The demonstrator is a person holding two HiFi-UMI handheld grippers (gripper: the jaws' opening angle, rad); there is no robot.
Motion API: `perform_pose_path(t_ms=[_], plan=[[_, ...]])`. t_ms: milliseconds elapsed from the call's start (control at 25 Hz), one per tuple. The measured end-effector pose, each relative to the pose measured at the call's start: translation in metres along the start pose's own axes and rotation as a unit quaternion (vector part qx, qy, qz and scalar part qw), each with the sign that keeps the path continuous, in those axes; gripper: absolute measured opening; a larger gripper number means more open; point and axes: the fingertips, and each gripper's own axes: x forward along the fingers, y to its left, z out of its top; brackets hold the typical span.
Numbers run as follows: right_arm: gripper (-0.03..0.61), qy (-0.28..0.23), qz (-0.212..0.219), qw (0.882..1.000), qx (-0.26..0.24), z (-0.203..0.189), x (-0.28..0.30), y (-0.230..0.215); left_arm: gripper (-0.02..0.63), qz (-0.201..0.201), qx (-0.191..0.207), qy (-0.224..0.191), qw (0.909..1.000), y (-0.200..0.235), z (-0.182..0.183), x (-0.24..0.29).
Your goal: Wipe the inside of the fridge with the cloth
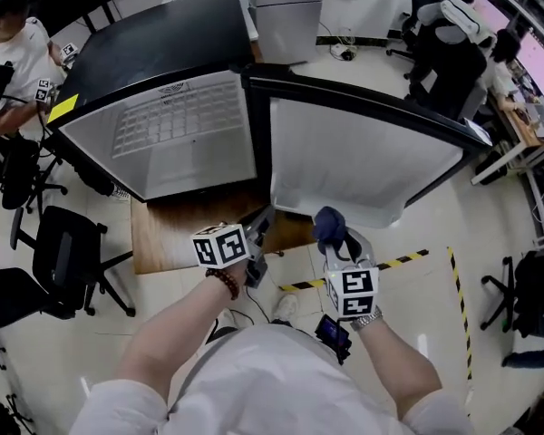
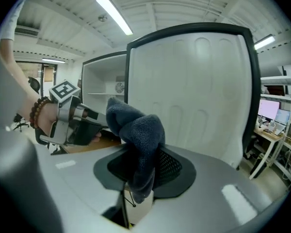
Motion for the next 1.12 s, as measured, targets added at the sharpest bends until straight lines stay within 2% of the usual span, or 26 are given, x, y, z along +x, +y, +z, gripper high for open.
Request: perform_pose_path(t_ms=[160,280,480,640,720,840,1120], plan=[[0.103,-0.024,0.059,0.997,-0.037,0.033,0.022,0.028,0.006,0.042,0.058,-0.039,0.9967,0.01,0.029,-0.033],[0.103,-0.042,0.101,0.992,-0.055,0.06,0.035,0.053,0.006,0.083,0.113,-0.062,0.9882,0.015,0.053,-0.06],[0.103,-0.076,0.155,0.983,-0.069,0.111,0.049,0.113,0.006,0.138,0.224,-0.075,0.9618,0.014,0.089,-0.11],[0.103,-0.092,0.179,0.977,-0.067,0.144,0.055,0.164,0.005,0.164,0.289,-0.081,0.9396,0.011,0.114,-0.151],[0.103,-0.099,0.186,0.976,-0.063,0.158,0.055,0.187,0.005,0.174,0.312,-0.085,0.9302,0.011,0.127,-0.172],[0.103,-0.107,0.191,0.974,-0.056,0.176,0.051,0.219,0.006,0.178,0.332,-0.094,0.9215,0.01,0.144,-0.2],[0.103,-0.122,0.179,0.975,-0.05,0.192,0.038,0.263,0.006,0.161,0.362,-0.104,0.9124,0.001,0.158,-0.247]])
